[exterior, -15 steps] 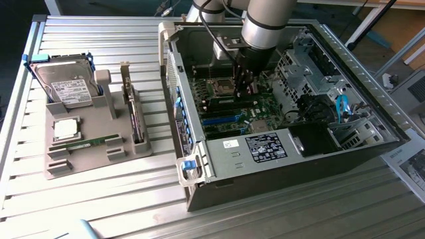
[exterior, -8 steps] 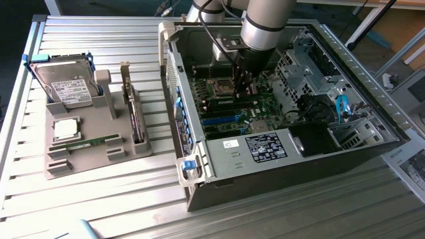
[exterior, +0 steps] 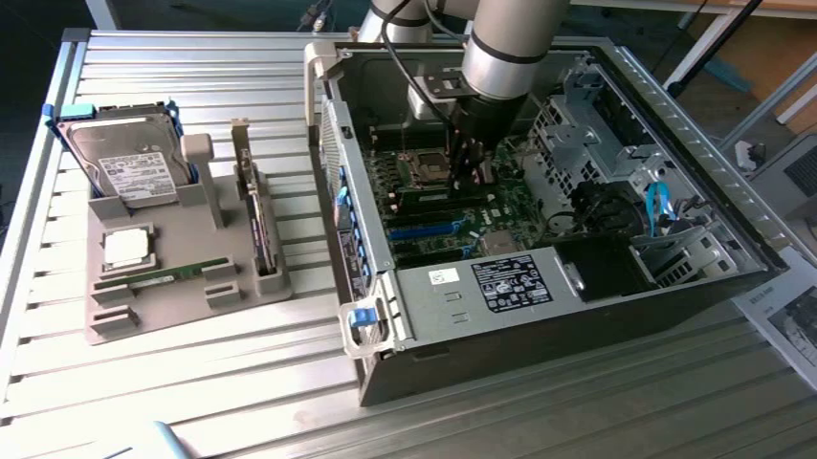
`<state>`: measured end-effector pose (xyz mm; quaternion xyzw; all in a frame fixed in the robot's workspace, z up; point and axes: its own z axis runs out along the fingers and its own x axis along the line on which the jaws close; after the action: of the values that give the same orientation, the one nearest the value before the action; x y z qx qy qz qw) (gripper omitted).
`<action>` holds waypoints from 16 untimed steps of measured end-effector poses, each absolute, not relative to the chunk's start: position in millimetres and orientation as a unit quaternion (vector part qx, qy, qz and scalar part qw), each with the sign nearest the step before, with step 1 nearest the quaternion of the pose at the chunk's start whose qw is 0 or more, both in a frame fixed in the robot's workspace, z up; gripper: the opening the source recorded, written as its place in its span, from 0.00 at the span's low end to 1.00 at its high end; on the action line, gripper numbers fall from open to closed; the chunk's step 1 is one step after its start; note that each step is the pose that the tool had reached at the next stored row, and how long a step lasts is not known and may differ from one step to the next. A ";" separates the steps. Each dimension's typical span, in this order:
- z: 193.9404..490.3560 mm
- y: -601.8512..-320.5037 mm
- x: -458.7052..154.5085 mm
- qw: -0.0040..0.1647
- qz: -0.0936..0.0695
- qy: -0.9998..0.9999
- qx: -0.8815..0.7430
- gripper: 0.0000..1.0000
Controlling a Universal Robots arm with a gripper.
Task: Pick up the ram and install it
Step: 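Insert the ram into the slot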
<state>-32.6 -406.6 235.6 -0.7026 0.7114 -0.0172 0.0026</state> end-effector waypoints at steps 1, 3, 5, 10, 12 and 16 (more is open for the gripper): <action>234.9 -406.6 -32.6 0.003 -0.017 0.711 -0.703 0.13; 234.1 -406.6 -32.6 0.003 -0.017 0.711 -0.703 0.13; 233.0 -406.6 -32.6 0.003 -0.017 0.711 -0.703 0.13; 232.3 -406.6 -31.8 0.003 -0.017 0.711 -0.703 0.13; 232.3 -406.6 -31.4 0.003 -0.017 0.711 -0.703 0.13; 232.2 -406.6 -31.1 0.003 -0.017 0.711 -0.703 0.13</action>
<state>-31.1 -406.6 232.2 -0.7027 0.7113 -0.0172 0.0026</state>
